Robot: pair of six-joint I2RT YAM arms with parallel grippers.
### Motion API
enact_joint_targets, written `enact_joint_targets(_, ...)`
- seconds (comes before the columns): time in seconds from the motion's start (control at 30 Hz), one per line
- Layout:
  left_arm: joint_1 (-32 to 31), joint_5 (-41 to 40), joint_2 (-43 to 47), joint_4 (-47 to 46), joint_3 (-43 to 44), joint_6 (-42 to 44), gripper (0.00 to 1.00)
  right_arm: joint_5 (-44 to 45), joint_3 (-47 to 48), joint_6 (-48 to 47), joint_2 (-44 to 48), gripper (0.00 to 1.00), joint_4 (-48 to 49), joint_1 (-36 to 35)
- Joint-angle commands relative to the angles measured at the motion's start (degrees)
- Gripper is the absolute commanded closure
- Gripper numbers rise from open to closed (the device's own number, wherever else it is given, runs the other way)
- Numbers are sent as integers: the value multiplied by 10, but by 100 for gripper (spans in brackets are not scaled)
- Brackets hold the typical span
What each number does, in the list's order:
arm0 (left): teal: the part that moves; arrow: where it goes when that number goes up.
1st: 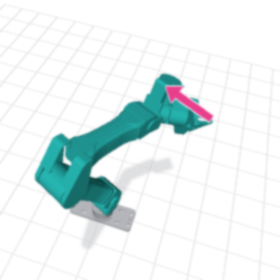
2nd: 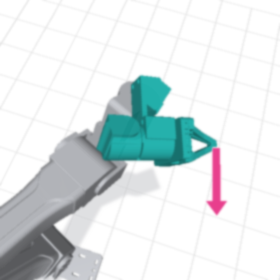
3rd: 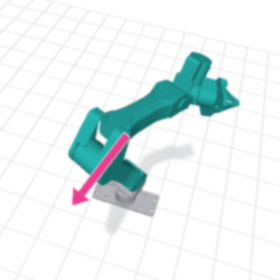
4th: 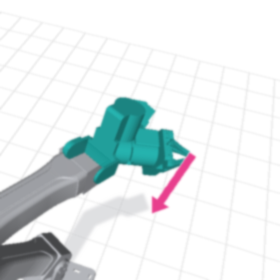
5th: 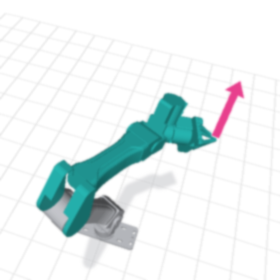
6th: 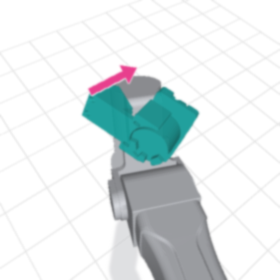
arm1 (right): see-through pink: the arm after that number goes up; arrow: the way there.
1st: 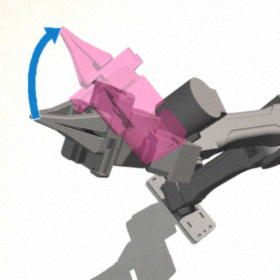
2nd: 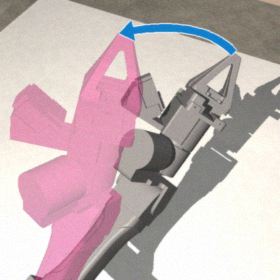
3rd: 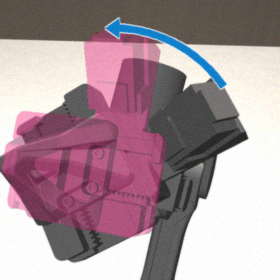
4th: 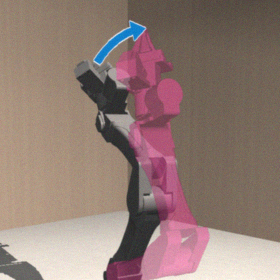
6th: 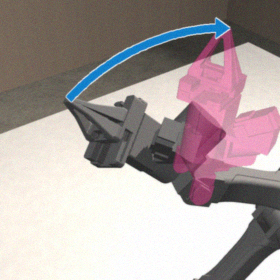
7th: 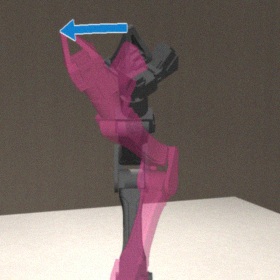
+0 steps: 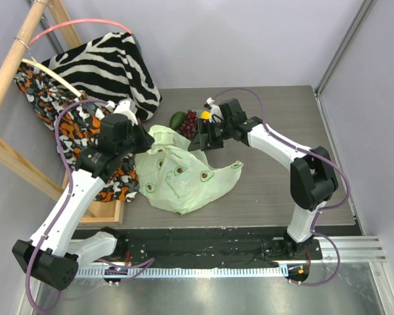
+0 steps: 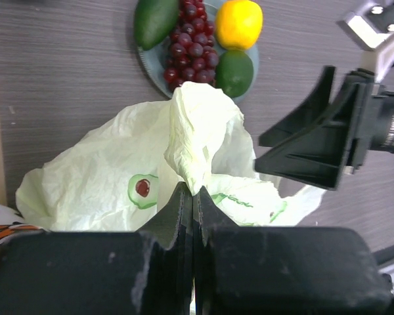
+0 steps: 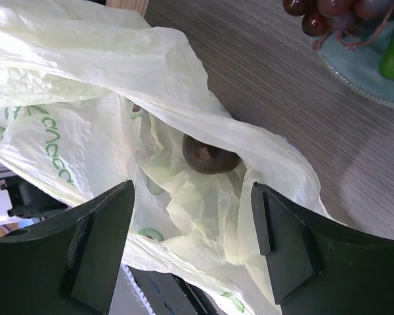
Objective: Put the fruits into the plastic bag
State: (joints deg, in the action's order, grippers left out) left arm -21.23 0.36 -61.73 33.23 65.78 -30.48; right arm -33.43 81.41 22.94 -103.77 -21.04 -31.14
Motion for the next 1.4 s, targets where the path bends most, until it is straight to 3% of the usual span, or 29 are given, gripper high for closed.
enact_joint_targets(0.0,3,-48,21,-3,-2,16,100,-25,-8,26,58,21,54,16)
enact_joint_targets(0.3,3,-44,24,14,-14,28,100,12,9,42,90,21,83,36)
enact_joint_targets(0.8,3,-42,25,3,-18,27,100,365,203,-18,11,26,-119,22)
enact_joint_targets(1.37,4,-48,34,1,-24,24,100,434,383,-18,-165,22,-209,4)
